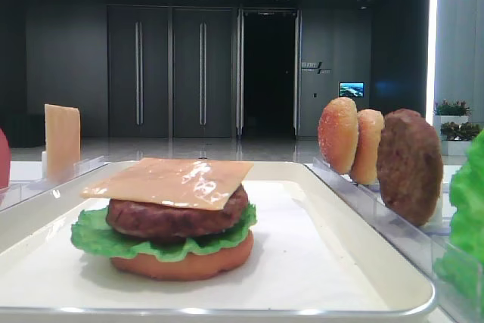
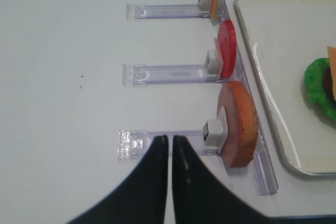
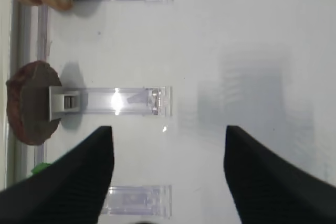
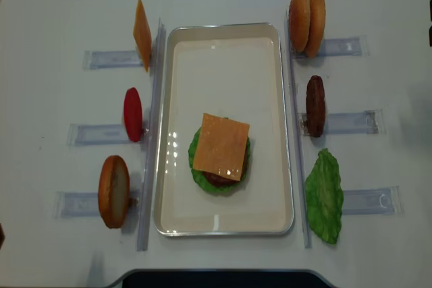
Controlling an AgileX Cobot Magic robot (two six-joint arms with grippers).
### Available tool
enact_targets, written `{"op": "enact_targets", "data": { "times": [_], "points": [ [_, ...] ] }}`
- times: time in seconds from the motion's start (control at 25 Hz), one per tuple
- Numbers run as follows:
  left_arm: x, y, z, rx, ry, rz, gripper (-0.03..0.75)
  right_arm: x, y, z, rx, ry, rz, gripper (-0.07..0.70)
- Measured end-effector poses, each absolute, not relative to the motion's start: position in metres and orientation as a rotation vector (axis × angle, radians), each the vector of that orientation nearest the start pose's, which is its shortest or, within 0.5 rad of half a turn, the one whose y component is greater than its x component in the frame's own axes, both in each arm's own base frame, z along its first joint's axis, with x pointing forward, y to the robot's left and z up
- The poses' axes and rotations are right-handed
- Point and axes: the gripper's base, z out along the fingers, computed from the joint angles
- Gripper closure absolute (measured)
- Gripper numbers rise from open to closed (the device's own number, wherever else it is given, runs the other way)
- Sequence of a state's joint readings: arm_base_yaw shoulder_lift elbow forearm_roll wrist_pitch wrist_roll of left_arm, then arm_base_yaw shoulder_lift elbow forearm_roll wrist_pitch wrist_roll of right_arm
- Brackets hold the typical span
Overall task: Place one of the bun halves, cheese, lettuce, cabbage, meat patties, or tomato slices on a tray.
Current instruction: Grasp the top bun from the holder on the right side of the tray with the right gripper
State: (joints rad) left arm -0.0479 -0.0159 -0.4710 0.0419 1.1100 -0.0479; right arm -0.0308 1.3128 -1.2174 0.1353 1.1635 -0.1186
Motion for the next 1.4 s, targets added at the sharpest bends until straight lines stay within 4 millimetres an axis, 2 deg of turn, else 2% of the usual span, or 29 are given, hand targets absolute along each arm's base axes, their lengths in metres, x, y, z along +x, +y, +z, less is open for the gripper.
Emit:
{"op": "enact_targets", "data": {
  "times": [0.52, 0.84, 1.04, 1.32, 1.4],
  "points": [
    [-0.006, 0.004, 0.265, -0.003, 2.106, -0.007, 0.715, 0.347, 0.001, 0.346, -0.104, 2.724, 0.139, 0.171],
    [-0.006, 0.004, 0.265, -0.003, 2.106, -0.007, 0.715, 0.392, -0.001, 0.326, -0.111, 2.744, 0.141, 0.171],
    [-0.006, 0.004, 0.265, -0.003, 2.106, -0.007, 0.715, 0.404, -0.001, 0.321, -0.113, 2.746, 0.141, 0.171],
    [-0.006, 0.004, 0.265, -0.003, 2.106, -0.007, 0.715, 0.406, 0.0, 0.321, -0.08, 2.743, 0.149, 0.171],
    [-0.006, 0.004, 0.265, -0.003, 2.106, -0.007, 0.715, 0.406, 0.006, 0.321, -0.07, 2.745, 0.157, 0.171]
  ]
}}
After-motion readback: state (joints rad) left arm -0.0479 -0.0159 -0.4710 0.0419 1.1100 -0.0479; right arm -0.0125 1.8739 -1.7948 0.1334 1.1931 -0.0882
